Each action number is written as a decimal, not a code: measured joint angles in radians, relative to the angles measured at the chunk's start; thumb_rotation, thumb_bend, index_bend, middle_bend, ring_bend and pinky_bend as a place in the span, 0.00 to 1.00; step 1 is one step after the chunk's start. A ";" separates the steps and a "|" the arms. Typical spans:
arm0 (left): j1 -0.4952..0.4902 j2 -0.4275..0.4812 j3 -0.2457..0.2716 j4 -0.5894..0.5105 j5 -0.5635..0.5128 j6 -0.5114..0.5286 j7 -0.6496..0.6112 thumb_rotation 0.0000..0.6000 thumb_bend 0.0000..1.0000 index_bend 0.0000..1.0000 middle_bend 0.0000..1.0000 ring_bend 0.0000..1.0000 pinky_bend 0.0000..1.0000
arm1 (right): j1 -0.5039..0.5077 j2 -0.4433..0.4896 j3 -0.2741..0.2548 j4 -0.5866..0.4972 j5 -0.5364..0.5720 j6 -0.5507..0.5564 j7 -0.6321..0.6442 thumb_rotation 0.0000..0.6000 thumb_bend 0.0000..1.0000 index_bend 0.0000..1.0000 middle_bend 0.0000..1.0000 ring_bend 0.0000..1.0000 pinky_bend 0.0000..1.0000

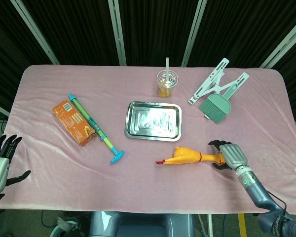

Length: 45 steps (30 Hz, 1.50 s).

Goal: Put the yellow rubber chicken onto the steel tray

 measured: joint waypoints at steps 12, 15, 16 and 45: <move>0.006 0.004 0.004 0.005 -0.011 -0.003 -0.015 1.00 0.00 0.11 0.09 0.03 0.00 | 0.016 -0.052 -0.012 0.052 -0.022 0.015 0.032 1.00 0.32 0.41 0.34 0.35 0.42; 0.007 0.006 0.005 0.005 -0.012 -0.003 -0.020 1.00 0.00 0.11 0.09 0.03 0.00 | 0.020 -0.069 -0.015 0.071 -0.027 0.016 0.042 1.00 0.35 0.48 0.40 0.41 0.50; 0.008 0.007 0.006 0.005 -0.012 -0.003 -0.022 1.00 0.00 0.11 0.09 0.03 0.00 | 0.020 -0.074 -0.015 0.076 -0.029 0.018 0.046 1.00 0.36 0.52 0.43 0.44 0.54; -0.137 -0.035 -0.021 -0.112 0.058 -0.156 -0.089 1.00 0.03 0.15 0.17 0.10 0.04 | 0.030 0.113 -0.068 -0.097 -0.216 0.145 0.468 1.00 0.40 0.92 0.72 0.74 0.85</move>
